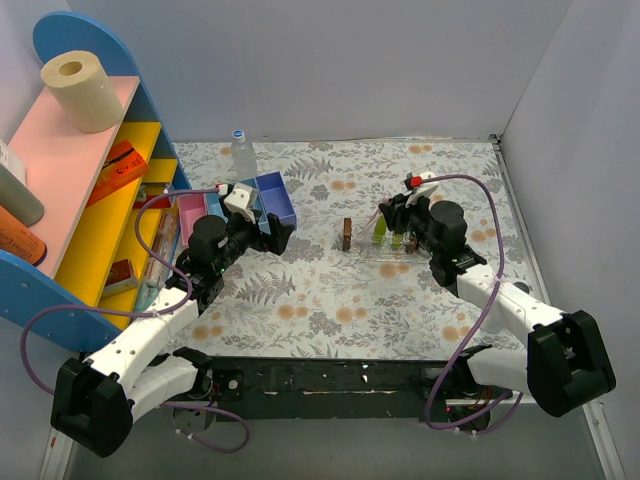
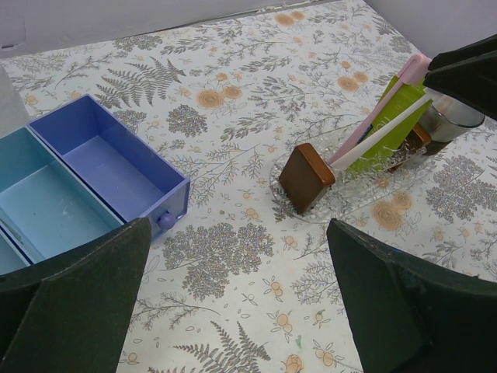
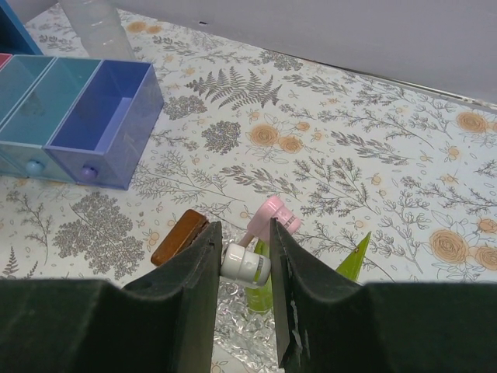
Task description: Prepare toiletry sets of a toothbrush and toothpaste on the tray
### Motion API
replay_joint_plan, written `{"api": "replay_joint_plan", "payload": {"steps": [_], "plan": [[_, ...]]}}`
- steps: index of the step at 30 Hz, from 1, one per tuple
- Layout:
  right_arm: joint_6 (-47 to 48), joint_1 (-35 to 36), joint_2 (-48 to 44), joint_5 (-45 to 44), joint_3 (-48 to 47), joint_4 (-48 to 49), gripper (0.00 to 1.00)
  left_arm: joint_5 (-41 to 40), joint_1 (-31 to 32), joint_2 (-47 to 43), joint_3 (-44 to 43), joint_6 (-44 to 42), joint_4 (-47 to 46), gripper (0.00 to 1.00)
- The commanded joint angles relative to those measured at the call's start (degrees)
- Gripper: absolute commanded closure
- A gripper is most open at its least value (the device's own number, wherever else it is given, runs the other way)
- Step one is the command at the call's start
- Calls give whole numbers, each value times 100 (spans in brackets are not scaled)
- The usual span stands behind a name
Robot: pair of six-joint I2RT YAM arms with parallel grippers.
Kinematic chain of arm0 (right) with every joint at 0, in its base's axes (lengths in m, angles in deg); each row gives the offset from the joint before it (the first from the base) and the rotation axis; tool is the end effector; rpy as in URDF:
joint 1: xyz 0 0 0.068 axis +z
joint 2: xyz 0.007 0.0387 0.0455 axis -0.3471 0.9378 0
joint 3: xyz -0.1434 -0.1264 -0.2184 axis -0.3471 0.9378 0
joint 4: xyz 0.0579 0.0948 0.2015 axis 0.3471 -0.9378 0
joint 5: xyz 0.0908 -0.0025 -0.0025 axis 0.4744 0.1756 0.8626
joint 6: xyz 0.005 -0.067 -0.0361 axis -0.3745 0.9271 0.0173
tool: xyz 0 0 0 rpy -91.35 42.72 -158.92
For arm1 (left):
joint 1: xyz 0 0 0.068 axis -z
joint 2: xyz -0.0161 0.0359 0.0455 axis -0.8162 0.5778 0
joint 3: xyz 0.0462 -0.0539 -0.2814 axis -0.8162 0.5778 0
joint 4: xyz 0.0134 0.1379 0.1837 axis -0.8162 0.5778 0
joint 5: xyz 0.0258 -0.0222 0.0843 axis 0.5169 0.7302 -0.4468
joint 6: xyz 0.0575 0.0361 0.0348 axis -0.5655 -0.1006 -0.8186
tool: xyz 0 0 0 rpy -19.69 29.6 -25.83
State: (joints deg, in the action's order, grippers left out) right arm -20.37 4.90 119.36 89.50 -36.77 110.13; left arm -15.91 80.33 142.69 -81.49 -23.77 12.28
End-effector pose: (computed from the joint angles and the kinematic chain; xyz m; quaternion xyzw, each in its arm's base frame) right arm 0.2404 0.1151 0.3086 -0.1452 0.7098 0.1796 0.6655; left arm 0.1927 -0.1024 0.3069 -0.0906 0.7602 -0.4171 0.4898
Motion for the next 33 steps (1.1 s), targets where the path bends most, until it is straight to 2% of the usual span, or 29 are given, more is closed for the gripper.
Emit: {"api": "replay_joint_plan", "payload": {"steps": [1,30,33], "plan": [[109,19,-31,-31,34,447,99,-76,30,-57,-90,-100,42,2],[109,10,119,-110,158,518,99,-76,56,-48,-82,-117,42,2],[100,19,110,-110,157,509,95,-76,65,-48,-82,-117,51,2]]}}
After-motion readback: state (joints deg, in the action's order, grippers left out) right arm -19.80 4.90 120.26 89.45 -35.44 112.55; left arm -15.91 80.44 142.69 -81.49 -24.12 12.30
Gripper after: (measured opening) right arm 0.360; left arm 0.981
